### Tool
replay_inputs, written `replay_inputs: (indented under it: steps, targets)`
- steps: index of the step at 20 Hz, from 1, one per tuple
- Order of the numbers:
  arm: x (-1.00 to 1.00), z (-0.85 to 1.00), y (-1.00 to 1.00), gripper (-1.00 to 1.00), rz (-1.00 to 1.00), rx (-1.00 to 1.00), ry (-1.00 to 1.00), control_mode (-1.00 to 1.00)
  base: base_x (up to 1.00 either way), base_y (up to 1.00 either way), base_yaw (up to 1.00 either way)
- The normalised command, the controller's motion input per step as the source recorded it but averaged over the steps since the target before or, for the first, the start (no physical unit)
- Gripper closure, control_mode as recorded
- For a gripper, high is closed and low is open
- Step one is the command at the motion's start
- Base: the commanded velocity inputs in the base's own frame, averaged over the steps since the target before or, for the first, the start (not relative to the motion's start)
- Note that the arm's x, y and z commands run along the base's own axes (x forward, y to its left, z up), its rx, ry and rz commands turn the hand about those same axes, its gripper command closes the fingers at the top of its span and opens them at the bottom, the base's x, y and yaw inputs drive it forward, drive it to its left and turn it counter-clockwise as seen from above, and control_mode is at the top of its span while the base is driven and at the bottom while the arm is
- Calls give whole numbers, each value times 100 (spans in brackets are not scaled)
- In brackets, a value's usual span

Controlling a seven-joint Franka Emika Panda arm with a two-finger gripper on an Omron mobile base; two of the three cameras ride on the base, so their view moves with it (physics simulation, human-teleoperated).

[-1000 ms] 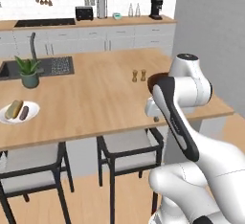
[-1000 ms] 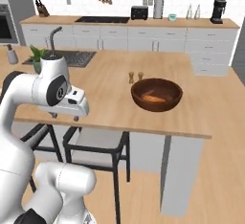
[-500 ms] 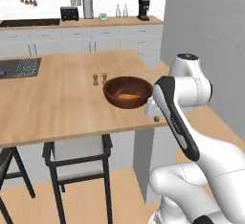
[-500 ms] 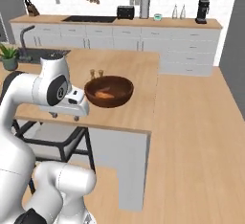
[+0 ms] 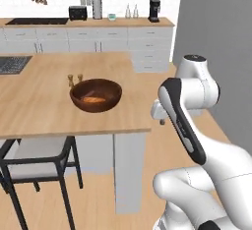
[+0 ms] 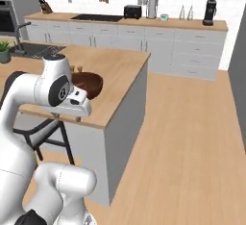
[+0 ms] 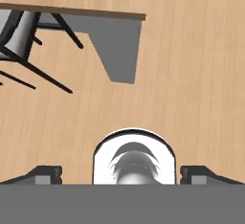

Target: Place one bun and one sausage from the bowl on each plate.

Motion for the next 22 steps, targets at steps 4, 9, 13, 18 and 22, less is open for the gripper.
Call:
replay_inputs:
  steps: [4, 9, 13, 18, 22]
  targets:
    - [0, 0, 0, -100, 0, 0, 0, 100, 3, -100, 48]
    - [0, 0, 0, -100, 0, 0, 0, 100, 4, -93, 61]
    - [0, 0, 0, -100, 0, 0, 0, 100, 3, -83, 67]
    - [0, 0, 0, -100, 0, 0, 0, 100, 0, -82, 70]
    - [0, 0, 0, -100, 0, 0, 0, 100, 1, -84, 69]
